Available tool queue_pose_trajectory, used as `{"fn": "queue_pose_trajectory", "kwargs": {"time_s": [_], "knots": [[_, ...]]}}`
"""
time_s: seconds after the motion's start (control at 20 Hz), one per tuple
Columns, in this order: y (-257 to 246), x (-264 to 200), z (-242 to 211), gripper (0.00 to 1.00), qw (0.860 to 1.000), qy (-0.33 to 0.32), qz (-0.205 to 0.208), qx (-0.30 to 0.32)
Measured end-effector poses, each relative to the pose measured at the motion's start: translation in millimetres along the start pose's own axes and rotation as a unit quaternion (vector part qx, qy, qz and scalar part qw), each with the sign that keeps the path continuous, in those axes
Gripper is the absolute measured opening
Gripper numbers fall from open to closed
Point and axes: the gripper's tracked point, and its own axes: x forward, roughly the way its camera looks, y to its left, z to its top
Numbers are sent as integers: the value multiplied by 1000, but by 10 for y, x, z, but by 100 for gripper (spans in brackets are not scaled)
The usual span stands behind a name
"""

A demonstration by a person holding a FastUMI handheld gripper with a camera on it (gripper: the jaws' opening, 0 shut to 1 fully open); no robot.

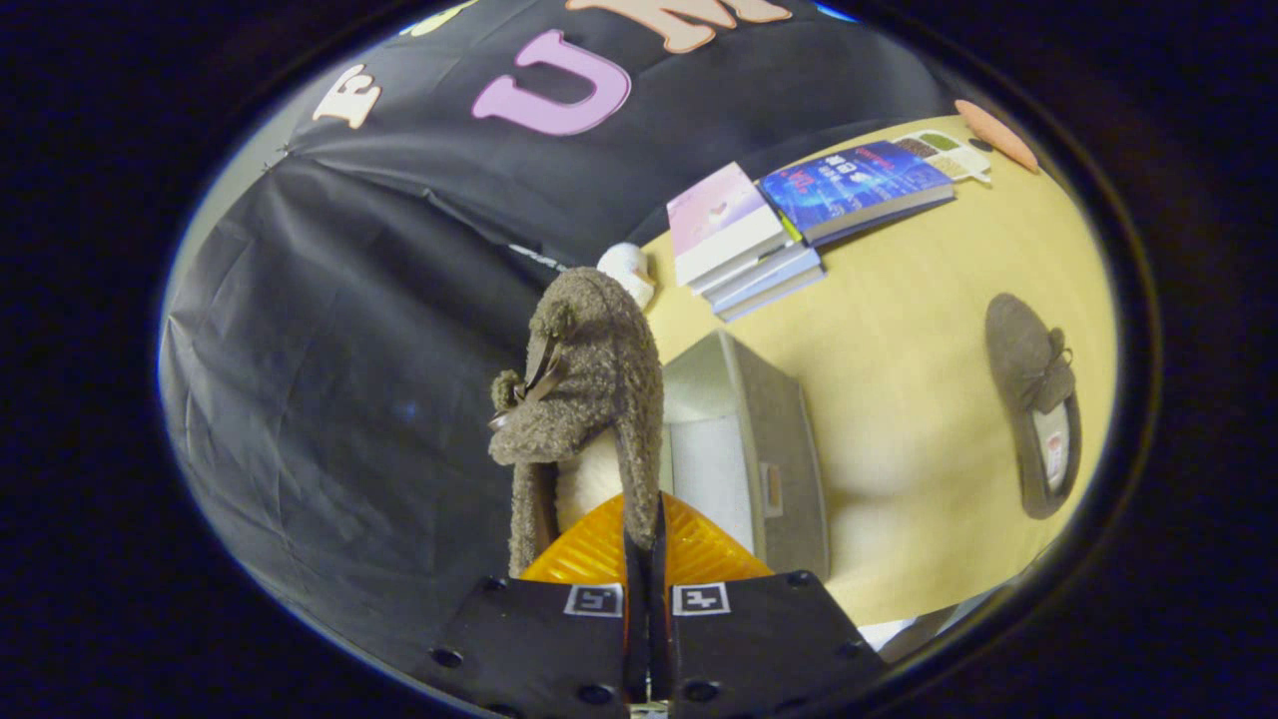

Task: Open the storage box then place both shoes into the box .Put the left shoe in first, then the right shoe, with the right side of both shoes facing outward in a uniform manner.

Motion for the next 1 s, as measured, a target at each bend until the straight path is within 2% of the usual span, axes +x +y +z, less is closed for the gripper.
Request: {"fn": "queue_pose_trajectory", "kwargs": {"time_s": [0.15, 0.65, 1.0], "knots": [[-3, 161, -259, 5, 1000, 16, -17, 5], [-137, 641, -711, 5, 995, 34, -92, 35], [-228, 1067, -966, 5, 988, 61, -138, 23]]}}
